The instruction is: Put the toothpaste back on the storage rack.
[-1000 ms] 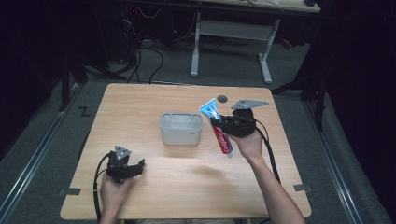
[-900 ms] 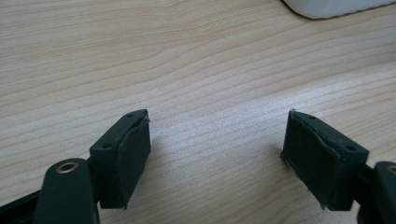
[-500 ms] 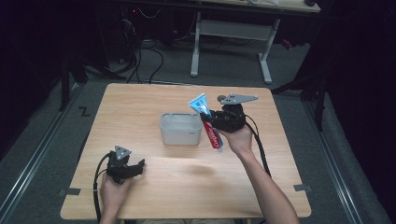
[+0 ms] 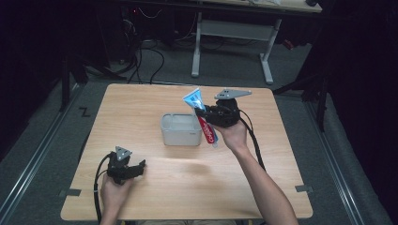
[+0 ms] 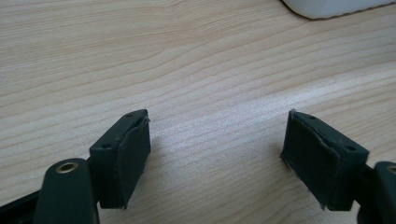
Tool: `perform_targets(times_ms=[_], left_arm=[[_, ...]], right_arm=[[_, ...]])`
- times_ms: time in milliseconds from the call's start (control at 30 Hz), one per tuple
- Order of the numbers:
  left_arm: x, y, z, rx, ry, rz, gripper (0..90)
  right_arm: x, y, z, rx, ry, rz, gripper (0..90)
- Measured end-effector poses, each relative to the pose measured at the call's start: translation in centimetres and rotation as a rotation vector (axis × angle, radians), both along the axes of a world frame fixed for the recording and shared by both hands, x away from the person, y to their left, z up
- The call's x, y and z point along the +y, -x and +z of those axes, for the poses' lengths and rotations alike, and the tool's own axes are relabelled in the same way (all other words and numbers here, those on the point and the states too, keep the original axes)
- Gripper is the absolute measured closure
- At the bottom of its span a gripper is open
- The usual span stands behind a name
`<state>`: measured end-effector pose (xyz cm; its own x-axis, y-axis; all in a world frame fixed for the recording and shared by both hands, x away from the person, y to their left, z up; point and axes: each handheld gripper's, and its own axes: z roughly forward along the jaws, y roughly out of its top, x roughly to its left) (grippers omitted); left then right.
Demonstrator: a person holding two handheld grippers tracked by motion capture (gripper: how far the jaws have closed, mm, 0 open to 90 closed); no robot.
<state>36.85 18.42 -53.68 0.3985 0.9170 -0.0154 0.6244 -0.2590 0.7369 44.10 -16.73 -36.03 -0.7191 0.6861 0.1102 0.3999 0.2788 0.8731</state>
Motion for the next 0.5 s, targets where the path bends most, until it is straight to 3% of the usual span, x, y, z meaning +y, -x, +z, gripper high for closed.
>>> perform_targets(times_ms=[367, 500], left_arm=[[0.0, 0.0, 0.0, -0.002, 0.000, 0.002, 23.4], [0.0, 0.0, 0.0, 0.000, 0.000, 0.000, 23.4]], right_arm=[[1.1, -1.7, 0.8, 0.001, -0.060, -0.005, 73.1], [1.5, -2.0, 0.9, 0.000, -0.057, -0.012, 73.1]])
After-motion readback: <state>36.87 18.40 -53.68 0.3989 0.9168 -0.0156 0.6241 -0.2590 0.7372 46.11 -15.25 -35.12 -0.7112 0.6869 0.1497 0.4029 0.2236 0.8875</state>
